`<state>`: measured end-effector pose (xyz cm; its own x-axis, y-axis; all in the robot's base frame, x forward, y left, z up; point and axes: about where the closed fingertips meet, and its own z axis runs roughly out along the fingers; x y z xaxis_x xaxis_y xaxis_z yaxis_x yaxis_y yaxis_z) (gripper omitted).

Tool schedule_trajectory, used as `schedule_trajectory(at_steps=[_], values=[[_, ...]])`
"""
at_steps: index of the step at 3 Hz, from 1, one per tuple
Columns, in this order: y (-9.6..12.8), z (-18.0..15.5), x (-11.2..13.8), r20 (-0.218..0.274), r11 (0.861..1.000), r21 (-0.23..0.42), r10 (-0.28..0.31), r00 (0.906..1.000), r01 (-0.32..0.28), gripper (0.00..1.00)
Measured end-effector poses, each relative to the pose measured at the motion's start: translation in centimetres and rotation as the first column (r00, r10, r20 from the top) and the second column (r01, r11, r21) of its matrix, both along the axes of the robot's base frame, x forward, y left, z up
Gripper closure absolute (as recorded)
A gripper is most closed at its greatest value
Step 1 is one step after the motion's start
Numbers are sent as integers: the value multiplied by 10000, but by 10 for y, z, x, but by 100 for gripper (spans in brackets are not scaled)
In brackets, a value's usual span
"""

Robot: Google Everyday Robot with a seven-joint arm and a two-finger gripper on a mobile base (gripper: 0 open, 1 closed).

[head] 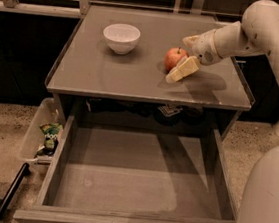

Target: Place apple into top drawer

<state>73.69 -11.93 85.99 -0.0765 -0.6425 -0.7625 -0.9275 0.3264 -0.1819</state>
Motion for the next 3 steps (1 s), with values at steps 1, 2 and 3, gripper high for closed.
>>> schedule_trajectory(at_steps=[1, 2, 3], values=[[0, 1, 1, 15, 10000, 3, -1, 10000, 1, 19], [0, 1, 1, 15, 10000, 3, -1, 10000, 1, 41], [0, 0, 1, 14, 10000, 3, 0, 10000, 0, 65]])
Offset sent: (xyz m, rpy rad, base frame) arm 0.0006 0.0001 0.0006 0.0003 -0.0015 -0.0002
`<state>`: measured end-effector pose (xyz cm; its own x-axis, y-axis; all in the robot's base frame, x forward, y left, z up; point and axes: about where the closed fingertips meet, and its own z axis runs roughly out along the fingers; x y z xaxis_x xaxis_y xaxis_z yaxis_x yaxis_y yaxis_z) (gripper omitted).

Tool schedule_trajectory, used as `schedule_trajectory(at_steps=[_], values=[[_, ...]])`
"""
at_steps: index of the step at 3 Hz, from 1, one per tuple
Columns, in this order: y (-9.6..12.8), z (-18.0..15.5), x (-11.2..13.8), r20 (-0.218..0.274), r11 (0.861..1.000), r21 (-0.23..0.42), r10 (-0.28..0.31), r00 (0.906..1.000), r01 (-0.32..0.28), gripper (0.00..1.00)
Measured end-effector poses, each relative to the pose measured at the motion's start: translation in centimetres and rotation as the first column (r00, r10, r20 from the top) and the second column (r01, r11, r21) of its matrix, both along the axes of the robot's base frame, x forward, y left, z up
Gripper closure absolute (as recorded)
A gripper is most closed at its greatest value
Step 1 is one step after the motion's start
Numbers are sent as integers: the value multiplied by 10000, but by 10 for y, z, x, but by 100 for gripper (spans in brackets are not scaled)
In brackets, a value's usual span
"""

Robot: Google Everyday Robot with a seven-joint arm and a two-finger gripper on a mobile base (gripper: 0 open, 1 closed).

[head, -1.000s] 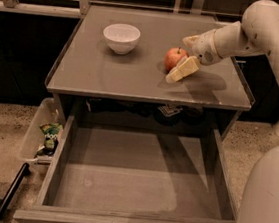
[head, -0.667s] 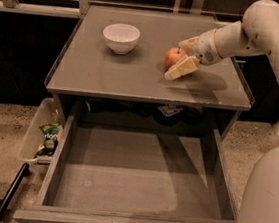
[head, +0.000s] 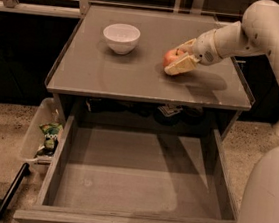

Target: Place apple into top drawer

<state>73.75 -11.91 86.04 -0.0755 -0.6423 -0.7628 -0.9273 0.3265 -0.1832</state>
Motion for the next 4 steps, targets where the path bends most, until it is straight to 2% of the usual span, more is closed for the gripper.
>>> schedule_trajectory(at_steps=[1, 2, 4], values=[[0, 0, 0, 0, 10000, 0, 0, 10000, 0, 88], [0, 0, 0, 0, 10000, 0, 0, 10000, 0, 100], [2, 4, -10, 84, 9998, -145, 167, 9998, -166, 100]])
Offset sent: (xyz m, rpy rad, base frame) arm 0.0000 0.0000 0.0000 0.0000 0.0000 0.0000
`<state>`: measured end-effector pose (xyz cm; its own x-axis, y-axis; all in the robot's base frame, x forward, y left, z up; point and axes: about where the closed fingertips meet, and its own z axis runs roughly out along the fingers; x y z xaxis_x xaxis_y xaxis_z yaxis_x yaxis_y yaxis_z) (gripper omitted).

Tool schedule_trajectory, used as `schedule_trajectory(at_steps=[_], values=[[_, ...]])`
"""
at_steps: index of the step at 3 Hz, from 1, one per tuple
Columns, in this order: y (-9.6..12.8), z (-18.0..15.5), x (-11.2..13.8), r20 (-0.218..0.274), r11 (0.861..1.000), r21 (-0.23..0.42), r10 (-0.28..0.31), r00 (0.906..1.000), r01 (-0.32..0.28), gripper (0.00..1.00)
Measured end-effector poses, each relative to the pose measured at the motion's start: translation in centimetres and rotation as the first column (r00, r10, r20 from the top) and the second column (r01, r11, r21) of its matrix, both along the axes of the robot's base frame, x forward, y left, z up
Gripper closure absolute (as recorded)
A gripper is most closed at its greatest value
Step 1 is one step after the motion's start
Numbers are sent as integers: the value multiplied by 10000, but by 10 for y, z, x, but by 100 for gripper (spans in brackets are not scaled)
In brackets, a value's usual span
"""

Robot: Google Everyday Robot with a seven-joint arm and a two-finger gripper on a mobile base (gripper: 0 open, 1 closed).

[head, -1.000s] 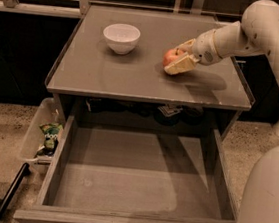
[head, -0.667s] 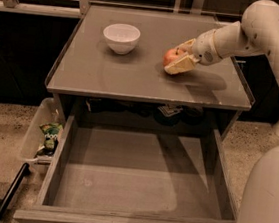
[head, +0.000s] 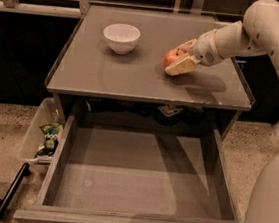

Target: Place apple into top drawer

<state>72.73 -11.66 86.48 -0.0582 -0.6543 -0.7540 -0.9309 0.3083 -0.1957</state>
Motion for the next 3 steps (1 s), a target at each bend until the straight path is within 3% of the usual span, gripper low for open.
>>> schedule_trajectory(at_steps=[2, 3], values=[[-18, 31, -54, 593, 9989, -248, 409, 9974, -395, 100], [-38, 37, -103, 635, 9998, 70, 193, 9978, -198, 100]])
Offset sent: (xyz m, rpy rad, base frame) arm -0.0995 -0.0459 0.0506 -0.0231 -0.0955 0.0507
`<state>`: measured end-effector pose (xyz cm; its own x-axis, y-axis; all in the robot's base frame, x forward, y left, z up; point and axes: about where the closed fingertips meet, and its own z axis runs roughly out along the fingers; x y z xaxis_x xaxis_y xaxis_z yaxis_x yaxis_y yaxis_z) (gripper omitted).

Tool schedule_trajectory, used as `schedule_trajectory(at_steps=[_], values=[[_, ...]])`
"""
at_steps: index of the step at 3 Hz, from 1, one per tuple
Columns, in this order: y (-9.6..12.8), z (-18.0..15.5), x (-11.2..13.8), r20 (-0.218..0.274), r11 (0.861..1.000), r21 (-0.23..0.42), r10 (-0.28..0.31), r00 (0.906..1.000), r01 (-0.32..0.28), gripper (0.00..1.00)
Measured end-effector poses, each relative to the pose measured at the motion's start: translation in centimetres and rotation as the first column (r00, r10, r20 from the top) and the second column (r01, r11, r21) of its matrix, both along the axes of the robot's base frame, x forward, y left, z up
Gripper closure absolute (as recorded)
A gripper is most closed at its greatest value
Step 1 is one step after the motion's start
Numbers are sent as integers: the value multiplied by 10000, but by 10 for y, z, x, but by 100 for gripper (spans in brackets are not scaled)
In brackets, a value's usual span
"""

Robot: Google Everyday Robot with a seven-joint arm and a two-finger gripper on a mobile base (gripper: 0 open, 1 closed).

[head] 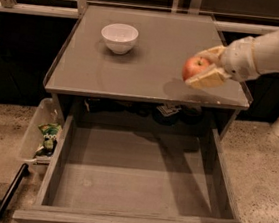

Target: Place apple into top drawer

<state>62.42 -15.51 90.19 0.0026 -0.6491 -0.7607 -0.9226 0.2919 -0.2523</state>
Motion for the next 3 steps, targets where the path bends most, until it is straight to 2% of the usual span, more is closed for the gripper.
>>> schedule_trajectory(at_steps=[1, 2, 3], values=[[-14, -17, -13, -360, 9998, -45, -180, 9992, 178, 100], [-13, -18, -14, -367, 9999, -37, -136, 9992, 134, 100], [-12, -25, -50, -275, 9996, -191, 225, 9994, -230, 100]])
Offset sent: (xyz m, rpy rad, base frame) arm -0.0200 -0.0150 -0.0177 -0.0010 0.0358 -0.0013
